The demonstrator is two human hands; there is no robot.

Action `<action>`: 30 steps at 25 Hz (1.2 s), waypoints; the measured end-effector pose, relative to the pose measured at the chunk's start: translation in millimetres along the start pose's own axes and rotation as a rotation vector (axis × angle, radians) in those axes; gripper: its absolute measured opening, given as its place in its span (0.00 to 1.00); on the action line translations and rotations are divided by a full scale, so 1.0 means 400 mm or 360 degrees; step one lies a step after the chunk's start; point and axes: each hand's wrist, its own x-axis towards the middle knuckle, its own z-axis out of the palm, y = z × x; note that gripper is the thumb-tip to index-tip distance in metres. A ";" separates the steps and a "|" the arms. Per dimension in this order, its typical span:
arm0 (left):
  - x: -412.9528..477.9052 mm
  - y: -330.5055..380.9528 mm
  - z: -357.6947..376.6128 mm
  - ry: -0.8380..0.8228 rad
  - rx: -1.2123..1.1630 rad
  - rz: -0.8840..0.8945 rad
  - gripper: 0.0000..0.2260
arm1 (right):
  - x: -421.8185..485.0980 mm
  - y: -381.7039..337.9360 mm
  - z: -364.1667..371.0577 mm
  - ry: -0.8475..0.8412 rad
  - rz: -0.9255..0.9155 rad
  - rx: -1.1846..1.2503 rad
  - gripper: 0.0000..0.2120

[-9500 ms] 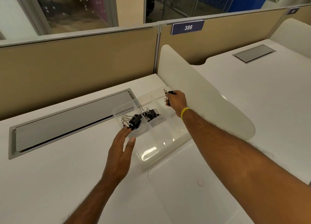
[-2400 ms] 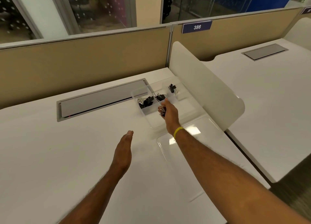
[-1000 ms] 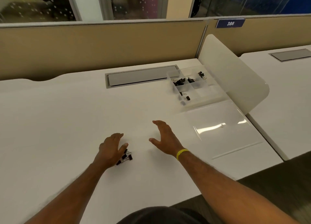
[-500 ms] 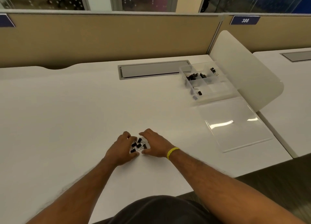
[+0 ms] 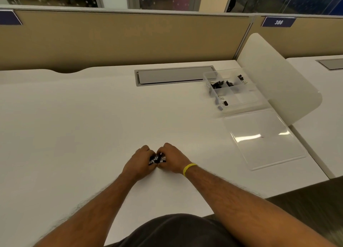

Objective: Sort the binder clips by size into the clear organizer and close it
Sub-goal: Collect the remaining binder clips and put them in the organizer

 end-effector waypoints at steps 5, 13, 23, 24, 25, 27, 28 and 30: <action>0.003 0.011 -0.003 0.0005 0.0004 0.0014 0.08 | 0.001 -0.002 -0.004 0.0071 -0.0011 0.0028 0.13; 0.005 0.021 0.001 0.0175 -0.0408 -0.0178 0.05 | -0.009 0.016 -0.005 0.0132 0.0069 0.0393 0.09; 0.015 0.016 -0.006 0.0183 -0.1520 -0.0685 0.05 | -0.019 0.031 -0.007 0.0297 0.0454 0.1478 0.09; 0.016 0.022 -0.007 0.0171 -0.1687 -0.0730 0.05 | -0.019 0.025 -0.011 0.0308 0.0525 0.1684 0.09; 0.019 0.029 -0.007 0.0158 -0.1802 -0.0760 0.04 | -0.019 0.017 -0.015 0.0316 0.0585 0.1867 0.09; 0.026 0.046 -0.007 0.0147 -0.1902 -0.0781 0.05 | -0.018 0.003 -0.021 0.0347 0.0680 0.2083 0.12; 0.029 0.056 -0.007 0.0145 -0.1931 -0.0779 0.05 | -0.017 -0.001 -0.023 0.0361 0.0721 0.2146 0.12; 0.034 0.071 -0.007 0.0143 -0.2011 -0.0777 0.05 | -0.021 -0.004 -0.028 0.0348 0.0811 0.2287 0.12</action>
